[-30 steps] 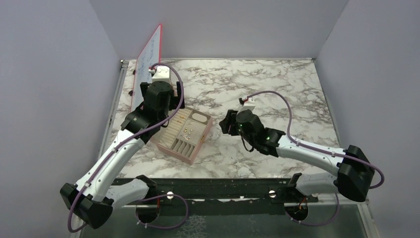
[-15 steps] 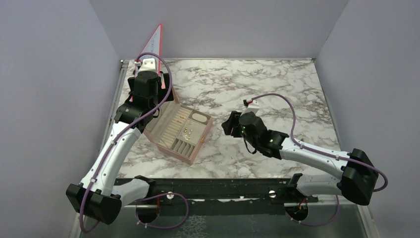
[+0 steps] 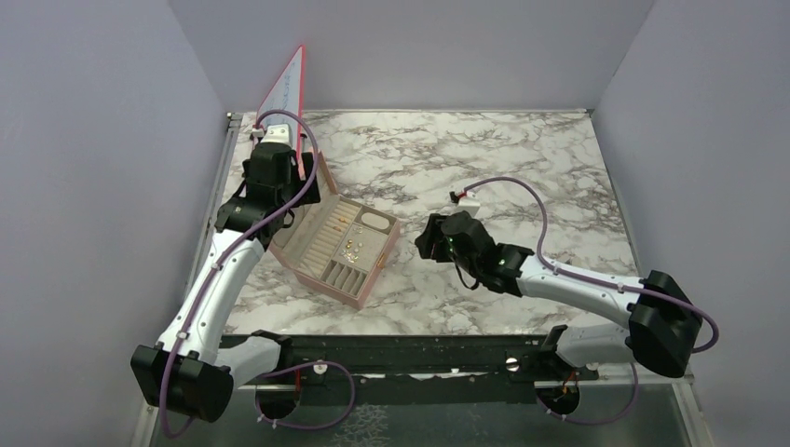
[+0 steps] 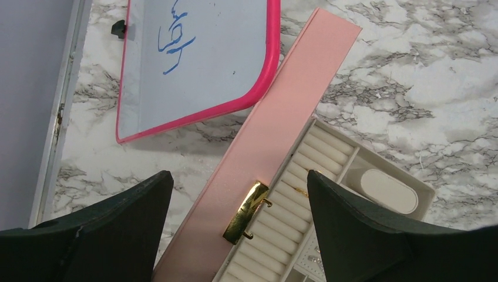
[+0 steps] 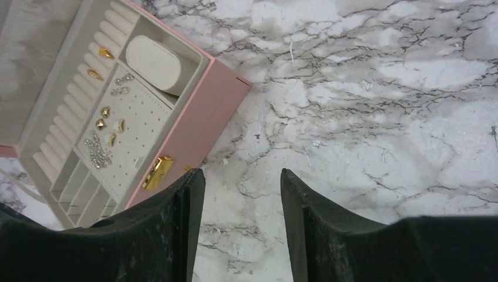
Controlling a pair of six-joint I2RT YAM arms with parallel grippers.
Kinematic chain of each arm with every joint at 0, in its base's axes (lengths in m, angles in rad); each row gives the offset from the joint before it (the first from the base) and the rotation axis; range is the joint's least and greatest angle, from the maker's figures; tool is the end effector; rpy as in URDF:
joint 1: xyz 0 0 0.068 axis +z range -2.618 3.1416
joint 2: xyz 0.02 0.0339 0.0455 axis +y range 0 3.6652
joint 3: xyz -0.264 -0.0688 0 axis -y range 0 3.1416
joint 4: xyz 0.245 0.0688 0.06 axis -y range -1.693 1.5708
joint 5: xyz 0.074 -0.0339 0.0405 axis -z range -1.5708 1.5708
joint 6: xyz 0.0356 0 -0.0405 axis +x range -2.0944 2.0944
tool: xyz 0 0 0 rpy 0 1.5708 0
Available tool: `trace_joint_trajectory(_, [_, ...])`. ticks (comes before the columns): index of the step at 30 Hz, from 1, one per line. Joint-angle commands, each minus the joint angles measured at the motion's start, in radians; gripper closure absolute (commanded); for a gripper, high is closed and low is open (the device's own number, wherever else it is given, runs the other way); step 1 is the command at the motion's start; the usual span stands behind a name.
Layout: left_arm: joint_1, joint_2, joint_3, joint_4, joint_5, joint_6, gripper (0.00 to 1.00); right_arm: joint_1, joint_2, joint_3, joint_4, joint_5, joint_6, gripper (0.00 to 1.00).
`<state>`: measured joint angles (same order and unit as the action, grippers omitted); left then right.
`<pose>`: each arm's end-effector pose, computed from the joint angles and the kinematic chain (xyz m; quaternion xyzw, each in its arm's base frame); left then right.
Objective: Organize the mixed jewelry
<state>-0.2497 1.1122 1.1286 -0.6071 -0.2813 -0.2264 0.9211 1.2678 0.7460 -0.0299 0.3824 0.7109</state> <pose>0.2321 -0.0490 0.3540 -0.0558 0.8743 0.0103 0.4820 0.1767 0.2107 0.2393 0.0023 0.8621 0.2352 0.4489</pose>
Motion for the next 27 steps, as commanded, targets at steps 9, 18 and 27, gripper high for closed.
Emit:
trace_joint_trajectory(9, [0.012,-0.029,0.006,0.007,0.123,0.036,0.29,-0.018,0.114,0.107,-0.061,-0.073,-0.010,0.45])
trace_joint_trajectory(18, [0.012,-0.039,0.016,0.005,0.218,0.058,0.33,-0.037,0.136,0.111,-0.066,-0.116,-0.008,0.45])
trace_joint_trajectory(27, [0.012,-0.040,0.026,0.007,0.308,0.065,0.35,-0.059,0.155,0.116,-0.070,-0.159,-0.004,0.44])
